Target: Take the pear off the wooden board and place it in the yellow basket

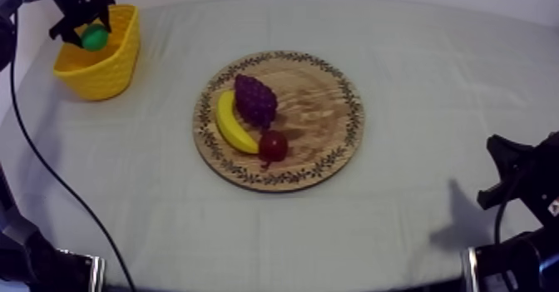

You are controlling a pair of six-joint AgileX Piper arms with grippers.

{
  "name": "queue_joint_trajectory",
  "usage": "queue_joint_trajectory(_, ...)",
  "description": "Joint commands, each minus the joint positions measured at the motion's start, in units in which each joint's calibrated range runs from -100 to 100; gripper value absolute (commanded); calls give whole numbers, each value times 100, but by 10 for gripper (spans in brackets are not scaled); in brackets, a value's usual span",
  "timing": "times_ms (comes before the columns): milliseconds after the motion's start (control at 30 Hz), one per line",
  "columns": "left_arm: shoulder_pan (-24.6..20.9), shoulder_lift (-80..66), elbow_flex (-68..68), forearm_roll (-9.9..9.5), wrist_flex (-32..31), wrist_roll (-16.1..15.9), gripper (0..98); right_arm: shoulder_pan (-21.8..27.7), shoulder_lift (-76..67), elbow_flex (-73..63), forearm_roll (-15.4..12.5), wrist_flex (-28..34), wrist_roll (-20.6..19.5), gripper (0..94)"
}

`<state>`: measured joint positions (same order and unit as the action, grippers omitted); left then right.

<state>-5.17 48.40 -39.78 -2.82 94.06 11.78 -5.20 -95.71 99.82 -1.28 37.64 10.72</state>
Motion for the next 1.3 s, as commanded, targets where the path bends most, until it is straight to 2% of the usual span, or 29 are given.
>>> queue_joint_trajectory(0, -10, 24, 9, 7, -38, 16, 822, -1, -4, -5, -1, 2, 0, 4)
queue_joint_trajectory(167, -15, 52, 87, 27, -178, 34, 931, -1, -4, -5, -1, 2, 0, 4)
queue_joint_trajectory(367, -10, 9, 222, 25, -271, 33, 929, -1, -4, -5, -1, 2, 0, 4)
queue_joint_trajectory(433, -6, -49, 299, 17, -293, 31, 890, -1, -4, -5, -1, 2, 0, 4)
queue_joint_trajectory(667, 20, -479, 664, 11, -340, 19, 664, -1, -4, -5, -1, 2, 0, 4)
queue_joint_trajectory(1267, 151, -2702, 2115, 15, -244, 51, 283, -1, -4, -5, -1, 2, 0, 4)
